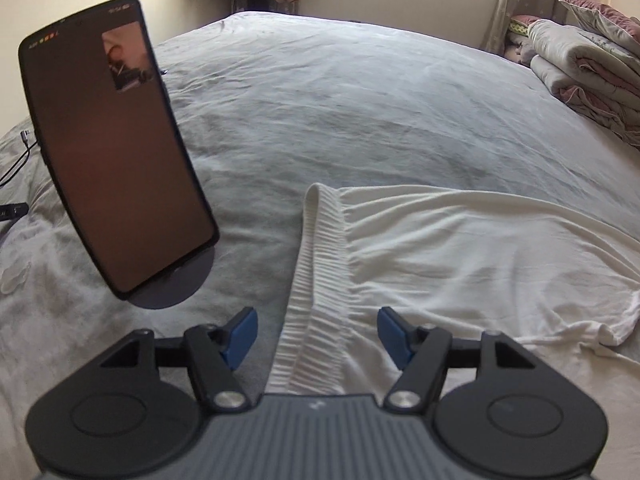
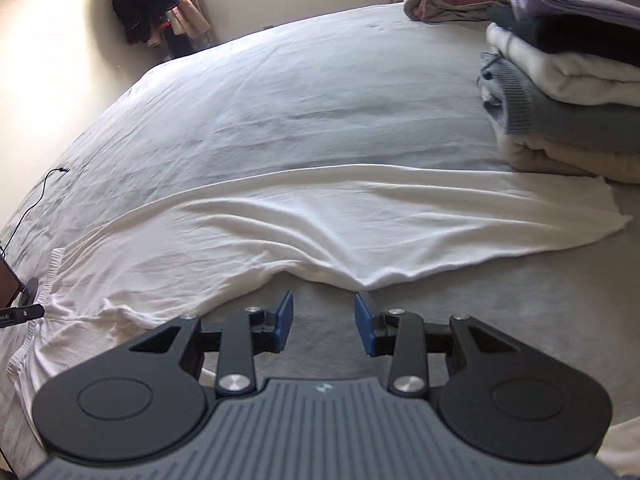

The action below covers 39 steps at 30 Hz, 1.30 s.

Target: Fold clothes

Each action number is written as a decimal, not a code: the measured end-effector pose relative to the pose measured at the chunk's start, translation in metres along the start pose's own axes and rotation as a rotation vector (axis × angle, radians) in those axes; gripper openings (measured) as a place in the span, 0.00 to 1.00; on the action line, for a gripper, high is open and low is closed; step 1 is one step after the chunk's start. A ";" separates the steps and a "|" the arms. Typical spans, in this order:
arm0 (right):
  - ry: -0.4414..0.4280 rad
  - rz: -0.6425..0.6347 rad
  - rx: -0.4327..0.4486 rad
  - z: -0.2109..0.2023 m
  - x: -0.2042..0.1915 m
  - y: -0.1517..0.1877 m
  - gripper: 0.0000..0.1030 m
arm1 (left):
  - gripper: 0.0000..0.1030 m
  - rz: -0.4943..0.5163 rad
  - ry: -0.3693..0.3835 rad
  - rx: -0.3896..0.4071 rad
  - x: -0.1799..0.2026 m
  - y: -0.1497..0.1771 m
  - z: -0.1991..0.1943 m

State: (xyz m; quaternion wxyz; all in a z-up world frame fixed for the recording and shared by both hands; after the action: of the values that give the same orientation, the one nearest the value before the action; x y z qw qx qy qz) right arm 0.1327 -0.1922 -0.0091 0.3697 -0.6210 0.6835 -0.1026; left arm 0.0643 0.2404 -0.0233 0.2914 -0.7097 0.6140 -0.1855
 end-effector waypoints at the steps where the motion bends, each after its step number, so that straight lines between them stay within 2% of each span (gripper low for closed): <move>1: -0.007 -0.005 -0.003 0.004 -0.007 0.000 0.37 | 0.63 -0.002 -0.004 -0.002 -0.001 0.001 0.000; 7: -0.009 -0.009 -0.020 0.020 -0.022 0.003 0.37 | 0.63 0.026 0.008 0.003 -0.002 0.005 -0.001; 15: 0.036 0.060 -0.002 0.012 0.019 -0.003 0.37 | 0.63 0.070 0.042 0.056 0.023 -0.004 -0.015; 18: 0.056 0.098 0.017 0.004 0.043 -0.008 0.37 | 0.63 0.129 0.084 0.078 0.046 -0.007 -0.020; 25: 0.083 0.244 0.068 -0.017 0.107 -0.017 0.37 | 0.63 0.347 0.219 0.123 0.124 -0.008 -0.027; 28: 0.067 0.264 0.076 -0.022 0.117 -0.016 0.37 | 0.63 0.455 0.282 0.158 0.161 -0.004 -0.030; 31: 0.089 0.277 0.115 -0.024 0.123 -0.017 0.37 | 0.61 0.549 0.320 0.197 0.194 -0.001 -0.031; 36: 0.145 0.326 0.191 -0.025 0.144 -0.021 0.37 | 0.52 0.612 0.394 0.222 0.236 0.000 -0.023; 39: 0.156 0.368 0.221 -0.024 0.160 -0.024 0.28 | 0.45 0.640 0.425 0.219 0.258 -0.001 -0.014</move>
State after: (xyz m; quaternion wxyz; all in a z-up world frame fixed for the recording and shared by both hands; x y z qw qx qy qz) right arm 0.1428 -0.3526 -0.0381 0.3942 -0.4316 0.7963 -0.1554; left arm 0.1017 -0.0146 -0.0367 0.2746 -0.3929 0.8274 -0.2925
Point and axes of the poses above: each gripper's, at about its wrist camera, not at the fingertips, and z roughly the way its jaws point, x to its right, y to its underside, the point moved 1 cm from there along z, roughly the way its jaws point, and after that the axes turned 10 degrees about z, right-handed, at the moved point
